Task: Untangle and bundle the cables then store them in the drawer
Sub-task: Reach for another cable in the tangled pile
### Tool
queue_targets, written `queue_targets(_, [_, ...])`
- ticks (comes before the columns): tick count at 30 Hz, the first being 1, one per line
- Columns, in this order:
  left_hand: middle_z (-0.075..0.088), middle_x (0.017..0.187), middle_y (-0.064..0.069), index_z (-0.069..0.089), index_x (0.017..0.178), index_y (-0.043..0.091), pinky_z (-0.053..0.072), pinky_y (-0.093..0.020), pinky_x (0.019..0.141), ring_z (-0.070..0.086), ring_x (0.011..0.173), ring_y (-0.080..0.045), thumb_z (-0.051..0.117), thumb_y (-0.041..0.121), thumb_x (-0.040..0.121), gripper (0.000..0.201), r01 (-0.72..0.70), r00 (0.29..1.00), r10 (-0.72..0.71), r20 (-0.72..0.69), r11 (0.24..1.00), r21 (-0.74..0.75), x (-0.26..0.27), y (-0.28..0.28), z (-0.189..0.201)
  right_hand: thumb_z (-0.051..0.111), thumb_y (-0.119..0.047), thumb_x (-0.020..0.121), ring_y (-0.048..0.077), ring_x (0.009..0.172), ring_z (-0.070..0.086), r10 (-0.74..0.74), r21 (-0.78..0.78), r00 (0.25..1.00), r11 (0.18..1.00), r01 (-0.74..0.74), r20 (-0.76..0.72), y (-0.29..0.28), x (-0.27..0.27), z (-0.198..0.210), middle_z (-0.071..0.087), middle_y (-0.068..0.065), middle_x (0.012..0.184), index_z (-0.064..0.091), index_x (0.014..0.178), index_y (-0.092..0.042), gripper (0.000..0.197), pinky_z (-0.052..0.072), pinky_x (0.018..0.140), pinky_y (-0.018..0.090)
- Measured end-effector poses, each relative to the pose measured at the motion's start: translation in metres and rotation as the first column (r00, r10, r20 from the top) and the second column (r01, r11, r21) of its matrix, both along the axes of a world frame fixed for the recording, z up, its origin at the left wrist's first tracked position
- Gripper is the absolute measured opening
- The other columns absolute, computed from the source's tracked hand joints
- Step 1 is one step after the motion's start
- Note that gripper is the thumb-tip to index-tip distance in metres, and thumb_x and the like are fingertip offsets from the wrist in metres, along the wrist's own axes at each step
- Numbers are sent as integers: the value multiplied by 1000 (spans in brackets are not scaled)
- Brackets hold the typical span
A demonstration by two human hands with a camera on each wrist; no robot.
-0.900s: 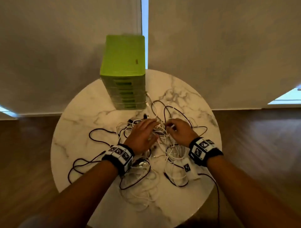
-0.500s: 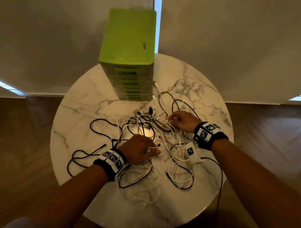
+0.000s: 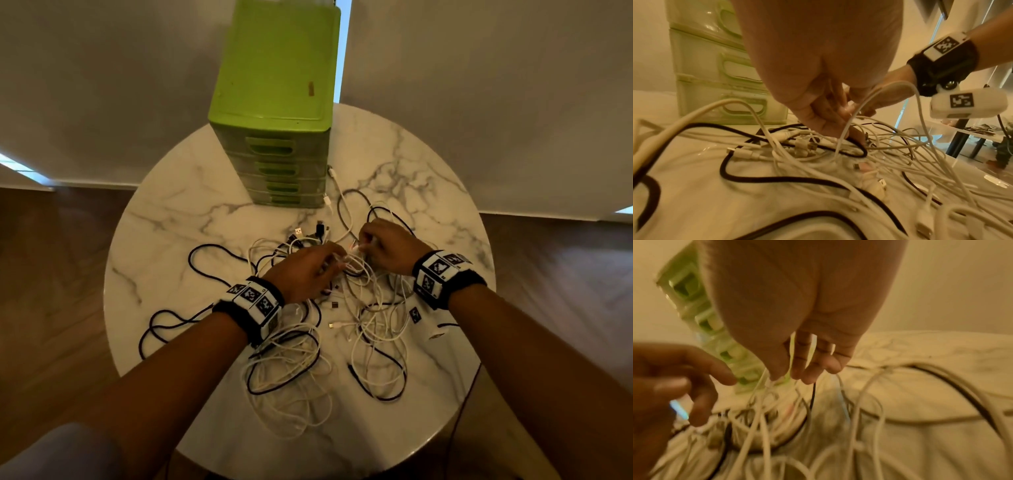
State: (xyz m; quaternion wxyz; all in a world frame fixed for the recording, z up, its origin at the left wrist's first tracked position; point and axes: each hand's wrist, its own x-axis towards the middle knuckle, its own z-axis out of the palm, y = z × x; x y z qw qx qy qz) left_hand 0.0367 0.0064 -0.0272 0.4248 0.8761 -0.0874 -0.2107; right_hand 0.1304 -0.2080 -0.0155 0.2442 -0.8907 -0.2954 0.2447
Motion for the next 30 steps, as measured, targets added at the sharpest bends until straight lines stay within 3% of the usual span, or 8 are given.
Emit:
queue_targets(7, [61, 100, 7, 57, 128, 26, 47, -32, 81, 57, 85, -10, 45, 49, 104, 35, -105, 973, 108, 206, 994, -26, 25, -14, 25, 59, -16, 99, 5, 90, 53, -69, 348, 977, 938, -5, 201, -1, 7, 106, 55, -1, 111, 57, 97, -13, 4, 36, 76, 7])
queue_targets(11, [58, 94, 3, 65, 107, 16, 41, -29, 78, 53, 87, -12, 44, 34, 107, 27, -129, 918, 145, 369, 989, -68, 34, -16, 46, 57, -21, 97, 1, 90, 55, -196, 377, 972, 916, 133, 132, 3, -3, 115, 60, -1, 110, 53, 106, -19, 10, 39, 71, 15])
queue_targets(15, [50, 92, 1, 61, 97, 10, 38, -27, 75, 47, 83, -11, 43, 22, 107, 23, -185, 895, 228, 382, 972, -148, 24, -8, 56, 61, -22, 95, 4, 107, 58, -132, 258, 966, 947, 189, -225, 24, -33, 58, 62, -5, 118, 52, 122, -22, 29, 45, 86, 24])
queue_targets(19, [55, 99, -4, 59, 96, 16, 44, -24, 88, 55, 94, -13, 39, 29, 105, 26, -209, 892, 304, 334, 934, -291, 8, 6, 74, 59, -30, 100, 5, 98, 64, -35, 396, 924, 897, 197, -380, 50, -67, 28, 70, -6, 105, 68, 107, -21, 15, 50, 90, 26])
queue_targets(23, [71, 99, -4, 52, 98, 16, 52, -40, 100, 69, 104, -24, 30, 26, 109, 26, -332, 895, 446, 33, 713, -617, -4, 20, 108, 46, -44, 102, 4, 79, 56, -39, 347, 948, 925, 154, -316, 41, -70, 32, 59, -13, 82, 55, 85, -36, 21, 46, 80, 26])
queue_targets(25, [65, 79, -1, 48, 95, 15, 57, -46, 91, 68, 81, -23, 27, 24, 110, 28, -364, 860, 506, -58, 531, -765, -3, 30, 132, 39, -42, 105, 7, 72, 52, -11, 255, 971, 964, 74, -240, 30, -66, 35, 55, -7, 78, 52, 86, -28, 27, 42, 73, 28])
queue_targets(28, [44, 62, 7, 45, 84, 18, 47, -29, 61, 40, 56, -11, 29, 30, 109, 32, -385, 740, 644, -196, 165, -908, 7, 61, 172, 33, -37, 107, 17, 71, 51, -22, 81, 974, 996, 41, -224, 9, -60, 32, 56, 1, 77, 53, 86, -22, 33, 40, 72, 32])
queue_targets(30, [37, 58, 9, 46, 79, 21, 30, -25, 56, 29, 53, -9, 36, 29, 106, 30, -365, 701, 683, -203, 99, -926, 8, 77, 187, 34, -40, 107, 18, 70, 53, -54, 30, 989, 998, 58, -140, 0, -57, 30, 56, -2, 73, 52, 82, -27, 33, 41, 72, 33])
